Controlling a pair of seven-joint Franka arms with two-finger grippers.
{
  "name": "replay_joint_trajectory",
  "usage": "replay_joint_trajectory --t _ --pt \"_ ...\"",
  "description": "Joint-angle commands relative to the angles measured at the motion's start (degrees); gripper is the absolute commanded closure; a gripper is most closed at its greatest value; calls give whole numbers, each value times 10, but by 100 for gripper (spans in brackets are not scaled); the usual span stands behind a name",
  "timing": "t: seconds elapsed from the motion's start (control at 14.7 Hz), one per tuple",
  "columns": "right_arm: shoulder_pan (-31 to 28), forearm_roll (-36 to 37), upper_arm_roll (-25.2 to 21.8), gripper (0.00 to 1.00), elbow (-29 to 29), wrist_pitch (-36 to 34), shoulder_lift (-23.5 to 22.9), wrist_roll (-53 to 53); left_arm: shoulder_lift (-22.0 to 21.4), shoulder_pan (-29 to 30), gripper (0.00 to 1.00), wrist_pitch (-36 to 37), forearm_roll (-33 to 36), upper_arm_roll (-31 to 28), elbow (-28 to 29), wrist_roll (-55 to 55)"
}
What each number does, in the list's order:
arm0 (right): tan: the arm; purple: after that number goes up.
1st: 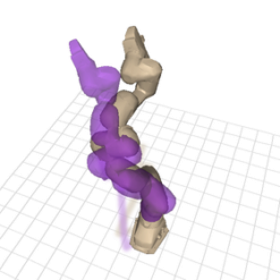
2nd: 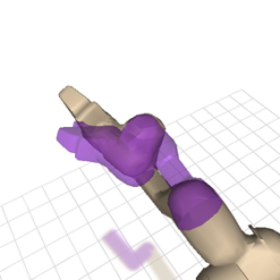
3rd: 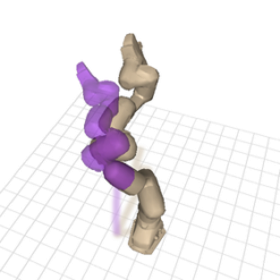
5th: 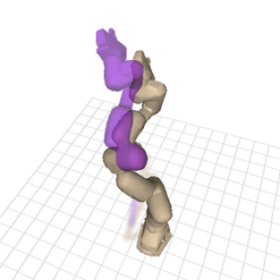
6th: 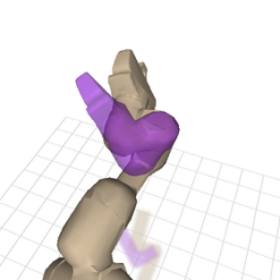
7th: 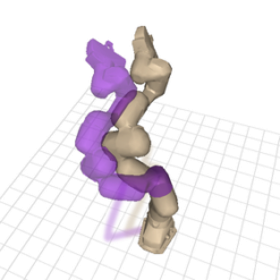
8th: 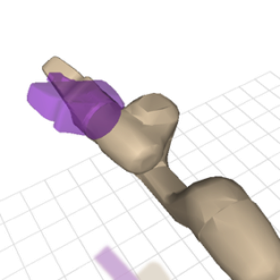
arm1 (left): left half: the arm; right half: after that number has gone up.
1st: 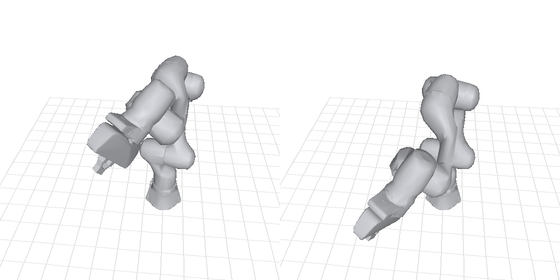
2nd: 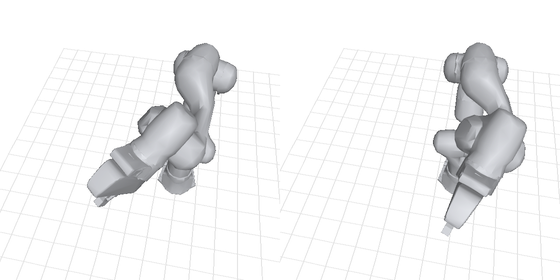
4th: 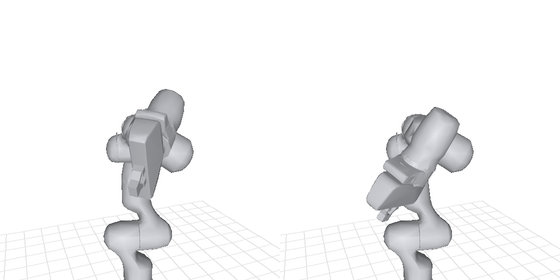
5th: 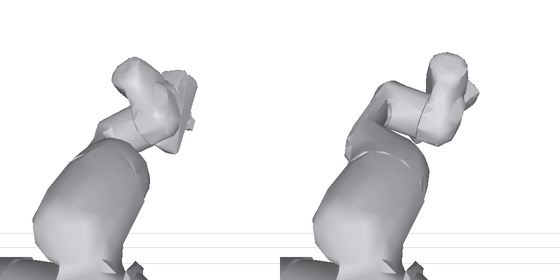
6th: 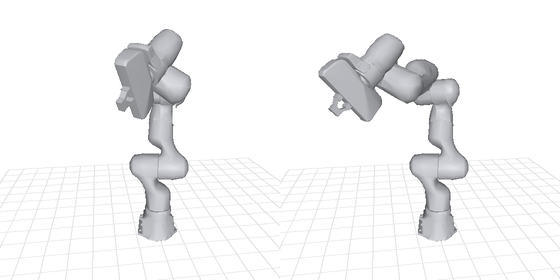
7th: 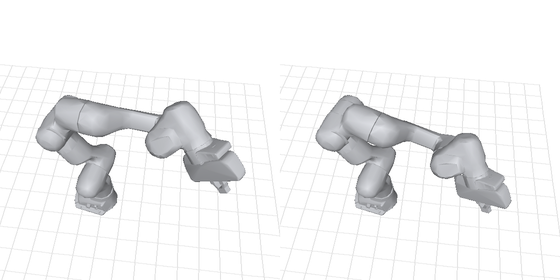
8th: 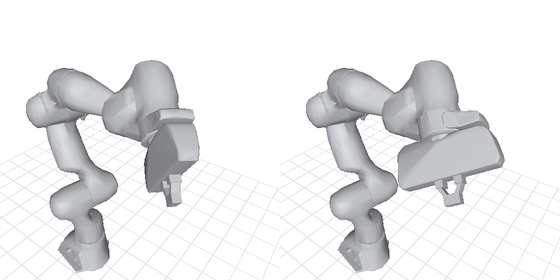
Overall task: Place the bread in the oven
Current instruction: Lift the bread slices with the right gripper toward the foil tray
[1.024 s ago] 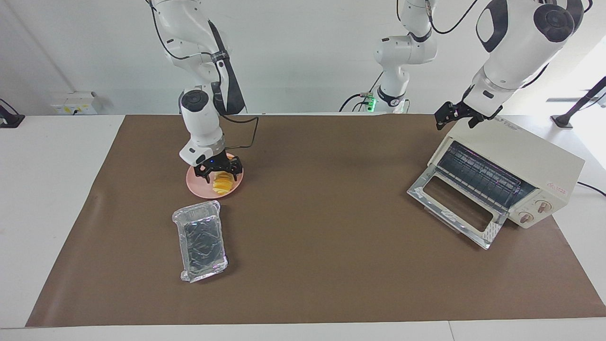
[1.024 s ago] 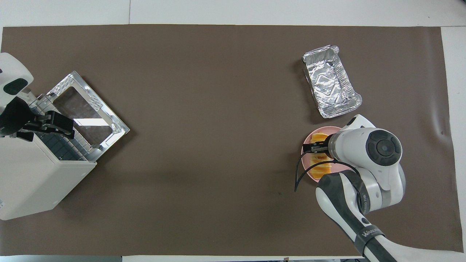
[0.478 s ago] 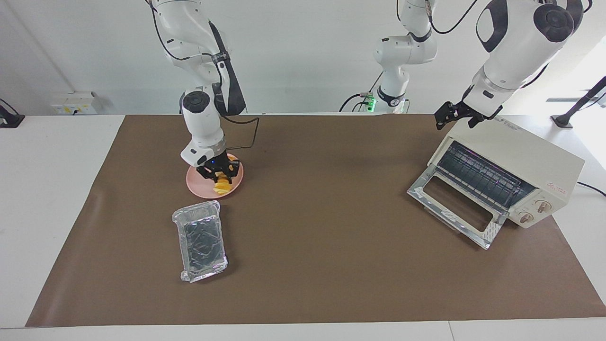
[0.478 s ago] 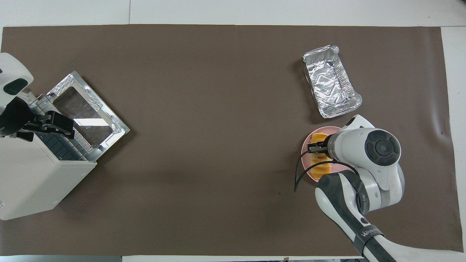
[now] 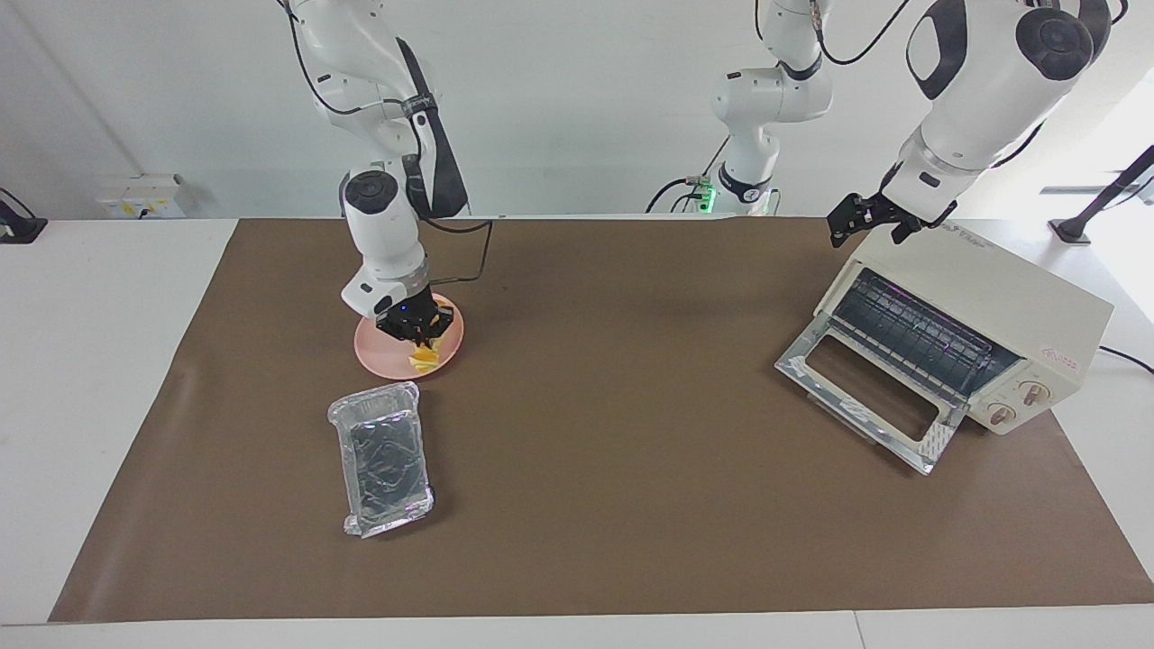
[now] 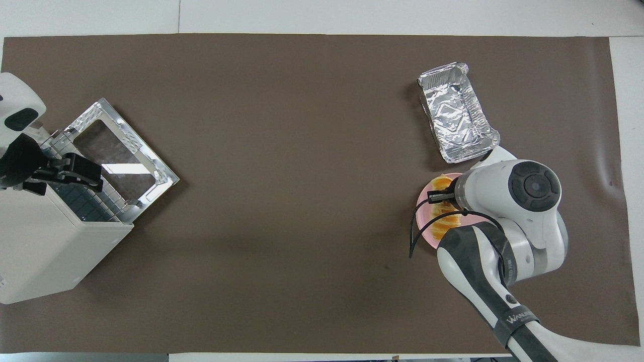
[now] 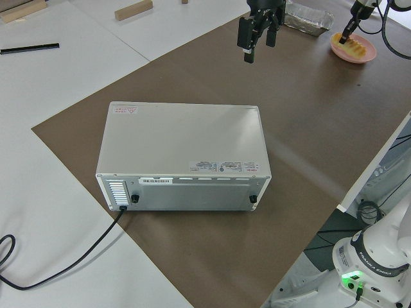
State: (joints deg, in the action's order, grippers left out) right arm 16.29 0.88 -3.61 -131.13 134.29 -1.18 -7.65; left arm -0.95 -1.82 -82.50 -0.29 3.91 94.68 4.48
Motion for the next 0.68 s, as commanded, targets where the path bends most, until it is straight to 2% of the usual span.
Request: replay_joint_trajectory --t 0.0,0.14,0.27,0.61 --pt "-10 4 0 100 110 -115 -16 39 -12 6 0 -8 9 4 10 -1" --pt "-21 4 0 100 210 -178 -53 85 -12 7 0 -8 9 4 10 -1" --pt "-43 0 0 100 277 -204 -78 153 -12 7 0 -8 9 4 11 -1" --pt "-61 0 0 100 375 -218 -137 233 -12 6 0 -8 9 4 11 -1"
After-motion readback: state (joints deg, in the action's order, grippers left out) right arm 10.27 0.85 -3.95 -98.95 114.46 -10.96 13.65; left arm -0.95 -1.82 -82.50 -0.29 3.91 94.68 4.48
